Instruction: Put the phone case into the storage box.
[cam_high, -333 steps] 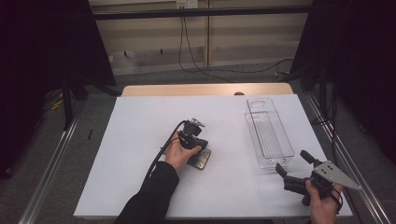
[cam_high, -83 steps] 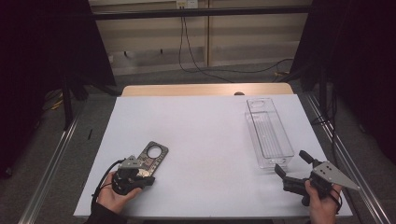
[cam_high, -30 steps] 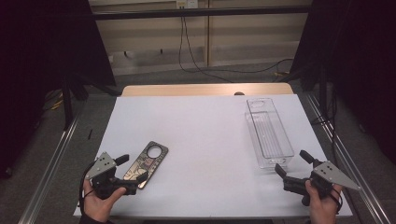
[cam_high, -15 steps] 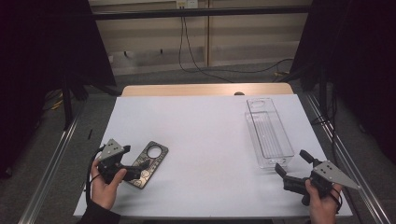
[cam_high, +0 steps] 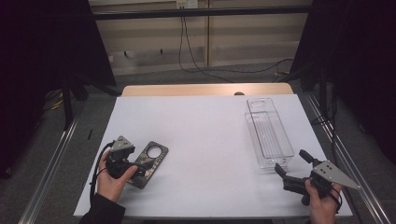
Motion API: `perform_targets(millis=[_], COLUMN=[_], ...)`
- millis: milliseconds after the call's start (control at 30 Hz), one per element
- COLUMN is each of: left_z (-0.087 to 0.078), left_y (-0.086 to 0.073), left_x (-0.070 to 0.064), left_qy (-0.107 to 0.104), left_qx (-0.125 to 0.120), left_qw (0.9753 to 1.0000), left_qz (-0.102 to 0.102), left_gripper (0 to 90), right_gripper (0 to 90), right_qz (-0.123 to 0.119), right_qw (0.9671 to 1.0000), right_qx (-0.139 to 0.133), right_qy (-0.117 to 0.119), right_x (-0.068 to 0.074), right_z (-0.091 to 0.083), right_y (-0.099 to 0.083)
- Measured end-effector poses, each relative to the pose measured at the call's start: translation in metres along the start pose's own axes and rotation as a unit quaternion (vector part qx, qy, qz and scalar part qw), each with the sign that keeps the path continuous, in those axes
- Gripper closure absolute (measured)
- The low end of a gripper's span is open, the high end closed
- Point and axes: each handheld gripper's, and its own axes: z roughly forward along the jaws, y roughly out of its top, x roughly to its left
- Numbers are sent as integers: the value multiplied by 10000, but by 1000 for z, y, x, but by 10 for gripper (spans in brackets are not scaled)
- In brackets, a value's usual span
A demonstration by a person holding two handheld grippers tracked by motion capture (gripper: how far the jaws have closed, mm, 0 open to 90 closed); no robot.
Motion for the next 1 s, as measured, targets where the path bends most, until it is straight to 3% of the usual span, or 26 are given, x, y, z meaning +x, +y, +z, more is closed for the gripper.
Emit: perform_targets(millis=[100, 133, 300, 567, 733, 867, 1000], left_z=[6, 8, 11, 18, 23, 34, 36], left_y=[0, 0, 0, -4, -4, -5, -3], left_x=[0, 0, 1, 5, 4, 6, 4], left_qy=[3, 39, 13, 149, -36, -113, -61], left_qx=[208, 308, 486, 811, 890, 1183, 1267], left_qw=[9998, 9995, 9988, 9965, 9960, 9928, 9919], left_qz=[-54, 44, 4, -148, -103, -136, -68], left_gripper=[36, 39, 40, 45, 67, 67, 58], right_gripper=[0, 0, 0, 0, 0, 0, 0], right_qz=[2, 8, 30, 6, 0, 8, 21], right_qw=[10000, 10000, 10000, 10000, 10000, 10000, 10000], right_qx=[6, 5, -11, 1, 11, 6, 8], right_qy=[2, 11, -5, 7, 11, 12, 21], right_x=[1, 1, 0, 0, 0, 1, 0], right_z=[0, 0, 0, 0, 0, 0, 0], right_y=[0, 0, 0, 0, 0, 0, 0])
